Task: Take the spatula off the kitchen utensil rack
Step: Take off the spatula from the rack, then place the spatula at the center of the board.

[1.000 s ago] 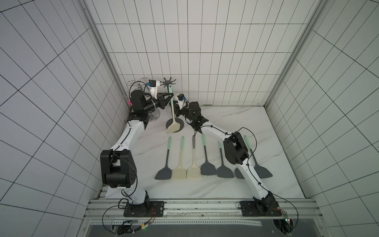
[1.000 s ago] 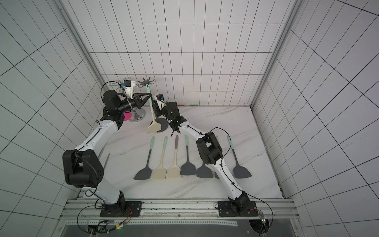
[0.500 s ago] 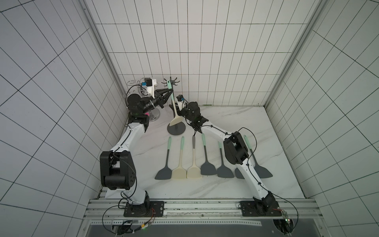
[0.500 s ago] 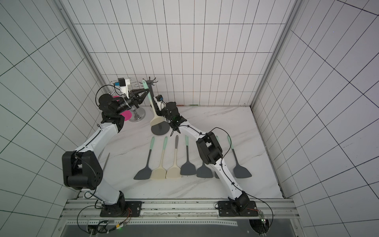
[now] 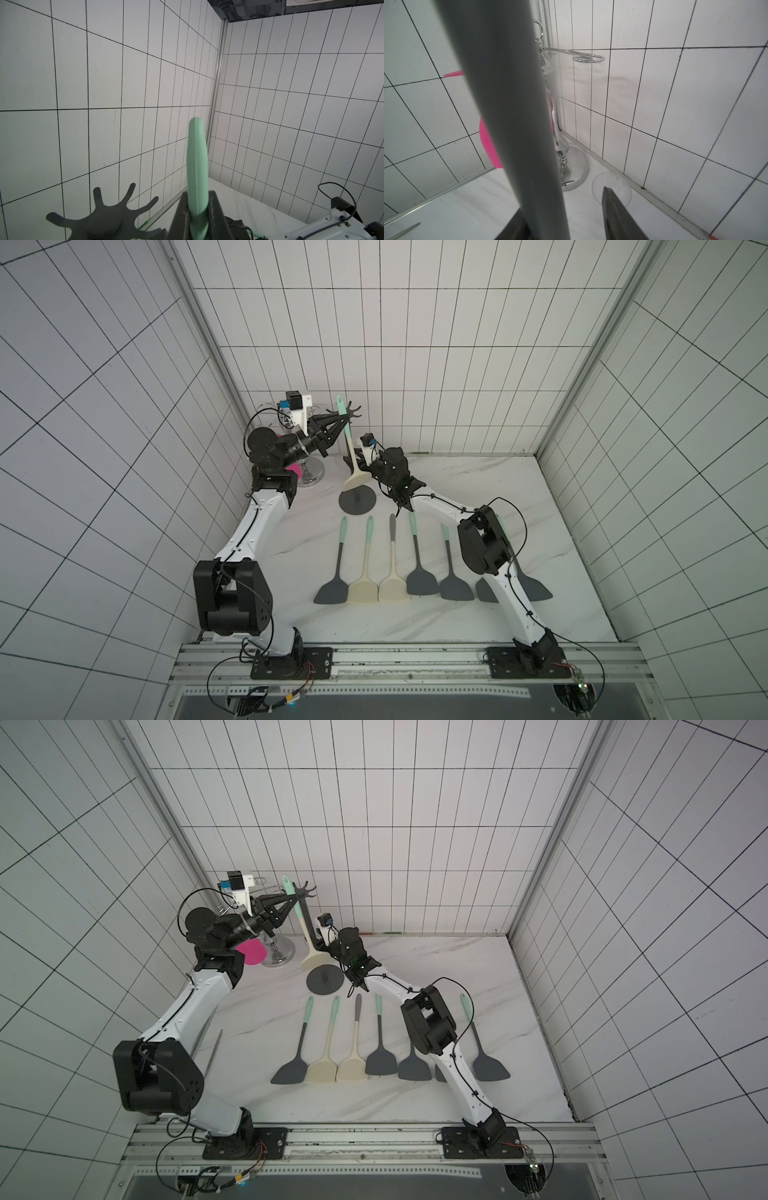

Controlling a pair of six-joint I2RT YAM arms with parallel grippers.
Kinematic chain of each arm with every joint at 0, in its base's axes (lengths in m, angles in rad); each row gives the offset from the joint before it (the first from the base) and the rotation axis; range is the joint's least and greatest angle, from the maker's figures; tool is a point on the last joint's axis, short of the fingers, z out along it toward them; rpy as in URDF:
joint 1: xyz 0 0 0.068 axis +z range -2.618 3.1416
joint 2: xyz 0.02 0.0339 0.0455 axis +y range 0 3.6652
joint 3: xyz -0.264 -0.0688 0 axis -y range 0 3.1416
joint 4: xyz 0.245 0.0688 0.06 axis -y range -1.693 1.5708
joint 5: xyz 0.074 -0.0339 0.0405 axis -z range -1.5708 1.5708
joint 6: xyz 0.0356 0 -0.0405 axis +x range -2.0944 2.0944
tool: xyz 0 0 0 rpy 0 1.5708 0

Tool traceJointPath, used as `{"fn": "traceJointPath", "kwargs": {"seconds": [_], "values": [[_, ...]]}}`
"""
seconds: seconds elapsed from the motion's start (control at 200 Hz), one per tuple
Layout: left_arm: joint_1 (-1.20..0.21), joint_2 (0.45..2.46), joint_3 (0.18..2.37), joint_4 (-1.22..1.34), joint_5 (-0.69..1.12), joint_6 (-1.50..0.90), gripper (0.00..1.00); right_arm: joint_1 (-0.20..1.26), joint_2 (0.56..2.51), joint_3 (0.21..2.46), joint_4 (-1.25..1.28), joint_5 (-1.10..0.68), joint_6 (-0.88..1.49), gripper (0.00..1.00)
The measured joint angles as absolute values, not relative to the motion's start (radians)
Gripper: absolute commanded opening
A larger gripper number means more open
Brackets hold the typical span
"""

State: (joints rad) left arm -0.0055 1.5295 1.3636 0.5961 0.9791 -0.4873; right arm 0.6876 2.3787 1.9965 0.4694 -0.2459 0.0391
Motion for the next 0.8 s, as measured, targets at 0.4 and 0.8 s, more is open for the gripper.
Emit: {"fn": "traceJointPath", "kwargs": {"seconds": [0.4, 0.8], "values": [[-0.026, 1.200, 1.164, 0.351, 0.957, -0.435, 0.00, 0.687, 1.800, 1.380, 0.512, -0.215, 0.054, 0.52], [-0.339, 0.967, 0.983, 0.019, 0.567, -0.206, 0.00, 0.696, 1.311, 1.045, 0.151, -0.010, 0.125, 0.55]]}}
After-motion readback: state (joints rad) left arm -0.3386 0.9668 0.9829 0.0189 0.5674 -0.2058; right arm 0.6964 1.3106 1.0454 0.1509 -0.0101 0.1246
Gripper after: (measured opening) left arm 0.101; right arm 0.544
